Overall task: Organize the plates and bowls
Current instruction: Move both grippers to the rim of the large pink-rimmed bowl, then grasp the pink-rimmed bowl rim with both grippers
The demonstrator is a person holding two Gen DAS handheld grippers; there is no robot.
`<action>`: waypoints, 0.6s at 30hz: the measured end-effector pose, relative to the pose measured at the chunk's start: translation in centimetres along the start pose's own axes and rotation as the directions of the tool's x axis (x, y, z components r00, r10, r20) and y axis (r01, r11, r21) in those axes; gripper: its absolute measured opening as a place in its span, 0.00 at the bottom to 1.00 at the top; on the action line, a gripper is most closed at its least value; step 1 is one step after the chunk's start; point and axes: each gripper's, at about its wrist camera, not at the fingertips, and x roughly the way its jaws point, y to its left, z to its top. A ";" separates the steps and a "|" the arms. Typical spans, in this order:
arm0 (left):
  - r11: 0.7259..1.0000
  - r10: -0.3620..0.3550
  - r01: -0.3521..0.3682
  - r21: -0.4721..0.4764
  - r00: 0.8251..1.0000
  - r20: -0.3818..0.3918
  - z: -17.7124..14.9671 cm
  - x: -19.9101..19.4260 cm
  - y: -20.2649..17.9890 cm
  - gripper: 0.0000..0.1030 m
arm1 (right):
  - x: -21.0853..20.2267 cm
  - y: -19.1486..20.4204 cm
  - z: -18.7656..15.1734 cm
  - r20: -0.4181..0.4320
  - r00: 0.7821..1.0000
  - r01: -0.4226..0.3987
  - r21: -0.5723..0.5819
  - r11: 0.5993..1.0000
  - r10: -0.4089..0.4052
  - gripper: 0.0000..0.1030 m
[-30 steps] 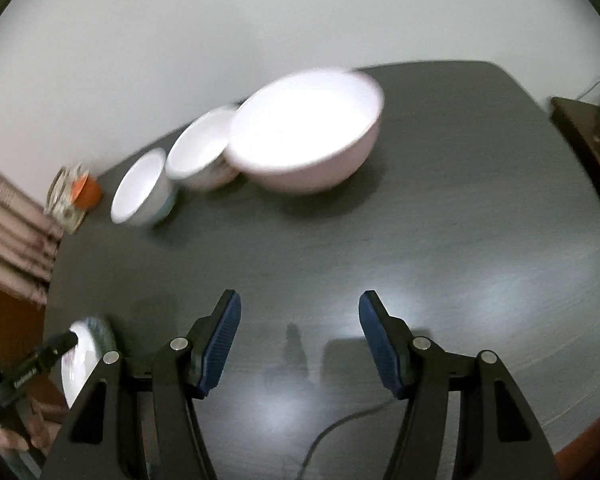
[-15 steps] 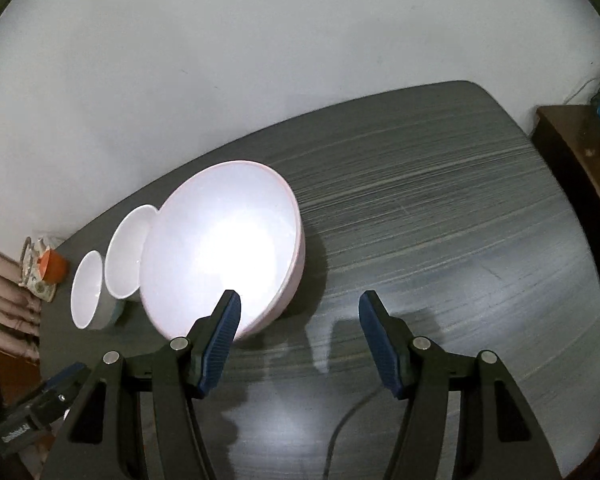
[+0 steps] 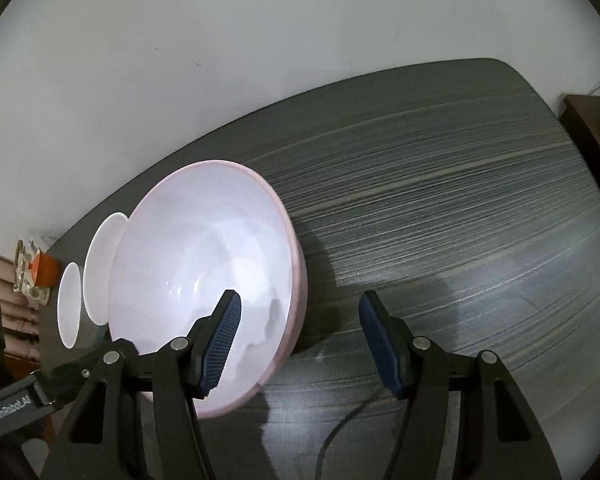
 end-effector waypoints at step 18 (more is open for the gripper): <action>0.998 -0.015 0.010 0.068 0.997 0.073 -3.3 -3.5 0.1 0.20 | 0.0 0.9 -2.2 -0.017 0.999 -0.034 -0.008 0.999 0.034 0.19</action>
